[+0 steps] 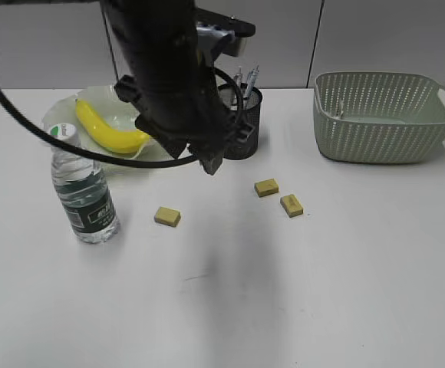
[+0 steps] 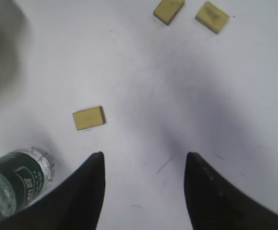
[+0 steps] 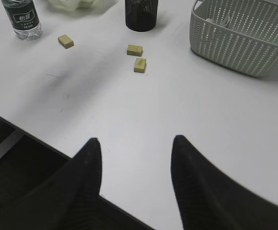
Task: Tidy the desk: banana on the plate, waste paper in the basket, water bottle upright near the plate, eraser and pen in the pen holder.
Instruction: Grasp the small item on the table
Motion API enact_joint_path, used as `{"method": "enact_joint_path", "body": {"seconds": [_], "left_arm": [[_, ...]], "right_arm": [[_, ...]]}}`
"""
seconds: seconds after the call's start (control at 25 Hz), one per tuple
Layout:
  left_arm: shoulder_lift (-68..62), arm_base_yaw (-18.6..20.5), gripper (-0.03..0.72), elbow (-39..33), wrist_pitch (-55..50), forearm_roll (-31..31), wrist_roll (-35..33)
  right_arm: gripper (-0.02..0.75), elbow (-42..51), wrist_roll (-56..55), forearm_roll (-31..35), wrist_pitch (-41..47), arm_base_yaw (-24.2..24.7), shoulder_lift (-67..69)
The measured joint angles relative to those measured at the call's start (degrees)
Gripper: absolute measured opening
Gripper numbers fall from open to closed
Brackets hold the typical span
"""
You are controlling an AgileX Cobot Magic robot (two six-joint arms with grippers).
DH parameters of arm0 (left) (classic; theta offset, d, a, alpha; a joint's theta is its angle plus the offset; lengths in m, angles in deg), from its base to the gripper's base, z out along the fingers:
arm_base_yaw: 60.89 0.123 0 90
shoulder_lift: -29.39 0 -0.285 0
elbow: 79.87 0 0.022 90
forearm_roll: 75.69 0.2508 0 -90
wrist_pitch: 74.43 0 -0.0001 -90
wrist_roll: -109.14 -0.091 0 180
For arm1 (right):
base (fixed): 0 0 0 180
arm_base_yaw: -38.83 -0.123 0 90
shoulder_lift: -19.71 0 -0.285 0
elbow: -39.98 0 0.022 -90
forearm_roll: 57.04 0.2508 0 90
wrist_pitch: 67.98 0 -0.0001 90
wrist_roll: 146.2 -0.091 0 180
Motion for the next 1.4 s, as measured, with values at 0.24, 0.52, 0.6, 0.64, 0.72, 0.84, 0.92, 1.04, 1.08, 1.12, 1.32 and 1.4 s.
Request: {"method": "enact_joint_path", "body": {"seconds": [0.24, 0.52, 0.6, 0.64, 0.72, 0.84, 0.92, 1.04, 1.08, 1.12, 1.32, 1.4], "left_arm": [[-10.43, 3.52, 0.434, 13.10, -8.25, -0.69, 0.23], [-17.05, 8.90, 0.520, 15.43, -8.91, -5.53, 1.53], [-18.19, 9.88, 0.523, 15.43, -8.91, -5.91, 1.65], [-18.55, 10.13, 0.523, 15.43, -8.91, -5.97, 1.66], [-19.51, 10.50, 0.523, 15.48, -8.97, -5.98, 1.71], [-21.02, 10.56, 0.524, 15.47, -8.97, -6.09, 1.77], [-21.96, 10.56, 0.524, 15.47, -8.97, -6.20, 2.27], [-22.67, 10.56, 0.524, 15.47, -8.97, -5.79, 2.91], [-22.86, 10.56, 0.524, 15.47, -8.97, -5.53, 3.11], [-23.00, 10.61, 0.524, 15.47, -8.97, -5.39, 3.22], [-23.07, 10.95, 0.523, 15.47, -8.97, -5.22, 3.42], [-23.07, 11.05, 0.517, 15.47, -8.97, -5.17, 3.42]], "right_arm": [[0.384, 0.00, 0.00, 0.00, 0.00, 0.00, 0.00], [0.384, 0.00, 0.07, 0.00, 0.00, 0.00, 0.00], [0.384, 0.00, 0.07, 0.00, 0.00, 0.00, 0.00], [0.384, 0.00, 0.07, 0.00, 0.00, 0.00, 0.00], [0.384, 0.00, 0.07, 0.00, 0.00, 0.00, 0.00], [0.384, 0.00, 0.07, 0.00, 0.00, 0.00, 0.00], [0.384, 0.00, 0.07, 0.00, 0.00, 0.00, 0.00], [0.384, 0.00, 0.07, 0.00, 0.00, 0.00, 0.00], [0.384, 0.00, 0.07, 0.00, 0.00, 0.00, 0.00], [0.384, 0.00, 0.07, 0.00, 0.00, 0.00, 0.00], [0.384, 0.00, 0.07, 0.00, 0.00, 0.00, 0.00], [0.384, 0.00, 0.07, 0.00, 0.00, 0.00, 0.00]]}}
